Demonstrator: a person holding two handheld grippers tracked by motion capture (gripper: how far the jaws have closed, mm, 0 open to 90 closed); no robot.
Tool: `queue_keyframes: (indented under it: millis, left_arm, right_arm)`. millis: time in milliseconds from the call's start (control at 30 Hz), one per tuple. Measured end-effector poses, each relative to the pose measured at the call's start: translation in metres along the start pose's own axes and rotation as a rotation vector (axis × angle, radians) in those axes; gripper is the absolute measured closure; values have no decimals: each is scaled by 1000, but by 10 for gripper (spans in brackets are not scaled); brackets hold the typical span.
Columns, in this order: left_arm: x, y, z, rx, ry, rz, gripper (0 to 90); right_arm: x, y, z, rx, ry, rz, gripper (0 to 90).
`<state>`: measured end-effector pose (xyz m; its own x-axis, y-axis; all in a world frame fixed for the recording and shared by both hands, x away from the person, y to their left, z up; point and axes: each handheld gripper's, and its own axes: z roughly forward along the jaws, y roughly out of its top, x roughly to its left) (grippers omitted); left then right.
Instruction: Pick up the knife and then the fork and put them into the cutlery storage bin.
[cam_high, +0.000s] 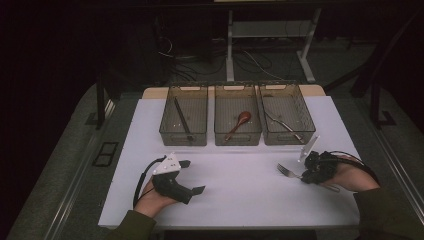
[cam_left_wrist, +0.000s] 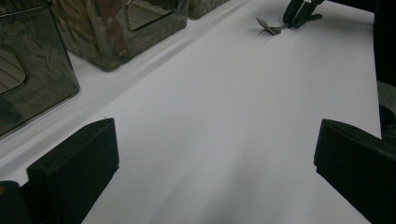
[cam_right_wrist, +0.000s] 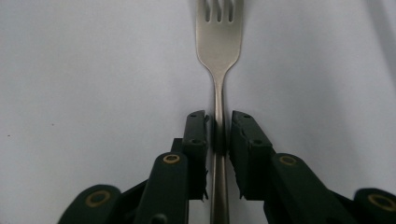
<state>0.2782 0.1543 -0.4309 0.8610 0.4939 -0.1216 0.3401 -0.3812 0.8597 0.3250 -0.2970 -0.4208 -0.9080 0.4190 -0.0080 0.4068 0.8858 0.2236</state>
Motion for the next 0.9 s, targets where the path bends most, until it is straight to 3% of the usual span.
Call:
queue_keyframes:
  millis: [300, 433, 533, 600, 900]
  left_arm:
    - [0, 0, 0, 7, 0, 1, 0]
    - [0, 0, 0, 7, 0, 3, 0]
    - [0, 0, 0, 2, 0, 1, 0]
    - [0, 0, 0, 2, -1, 1, 0]
    - [0, 0, 0, 5, -1, 4, 0]
  right_arm:
    - [2, 9, 1, 66, -6, -29, 830]
    - [2, 9, 1, 63, -2, -35, 838]
    - [1, 6, 0, 39, 21, -12, 839]
    - [-2, 4, -3, 15, 6, -7, 839]
    - [-10, -7, -22, -160, -7, 103, 839]
